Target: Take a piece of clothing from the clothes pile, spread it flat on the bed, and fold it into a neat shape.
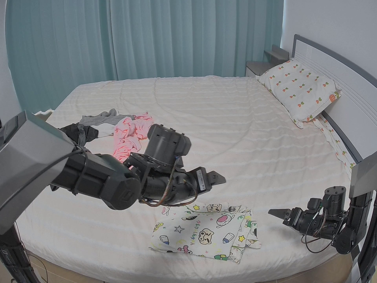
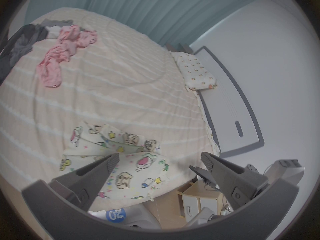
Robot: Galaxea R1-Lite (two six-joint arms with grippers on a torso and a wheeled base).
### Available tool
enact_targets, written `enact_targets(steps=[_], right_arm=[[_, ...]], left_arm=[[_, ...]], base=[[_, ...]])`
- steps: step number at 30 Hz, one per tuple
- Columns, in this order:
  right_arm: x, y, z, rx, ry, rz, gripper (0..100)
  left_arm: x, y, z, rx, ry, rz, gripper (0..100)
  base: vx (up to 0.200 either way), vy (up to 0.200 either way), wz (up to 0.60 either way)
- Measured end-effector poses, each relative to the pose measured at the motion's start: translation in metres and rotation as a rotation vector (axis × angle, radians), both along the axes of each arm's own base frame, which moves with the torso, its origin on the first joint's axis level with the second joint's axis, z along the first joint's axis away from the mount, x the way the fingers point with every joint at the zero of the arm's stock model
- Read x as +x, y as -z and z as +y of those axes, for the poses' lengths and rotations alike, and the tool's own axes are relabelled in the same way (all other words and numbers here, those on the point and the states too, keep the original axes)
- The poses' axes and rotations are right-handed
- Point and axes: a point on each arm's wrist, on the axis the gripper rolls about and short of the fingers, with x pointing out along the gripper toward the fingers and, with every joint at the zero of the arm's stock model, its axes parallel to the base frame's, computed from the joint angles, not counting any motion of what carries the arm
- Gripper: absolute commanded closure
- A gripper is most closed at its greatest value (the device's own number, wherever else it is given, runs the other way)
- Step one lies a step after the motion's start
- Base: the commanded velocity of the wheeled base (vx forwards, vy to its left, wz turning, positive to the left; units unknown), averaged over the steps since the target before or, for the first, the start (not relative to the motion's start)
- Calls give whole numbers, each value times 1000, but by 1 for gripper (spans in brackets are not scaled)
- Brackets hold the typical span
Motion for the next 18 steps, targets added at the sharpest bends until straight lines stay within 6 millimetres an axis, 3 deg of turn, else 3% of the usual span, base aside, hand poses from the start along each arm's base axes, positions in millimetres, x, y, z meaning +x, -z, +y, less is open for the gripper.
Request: enact_targets(steps=[10,18], right_arm=[[1,4,0,-3,-1,15,0],[3,7,1,-6,-2,22,0]], left_arm=[[-20,26,81,-79,-135,146,0],[-32,30,113,-242,-211,50,0]], base=[[0,0,0],[0,0,0]])
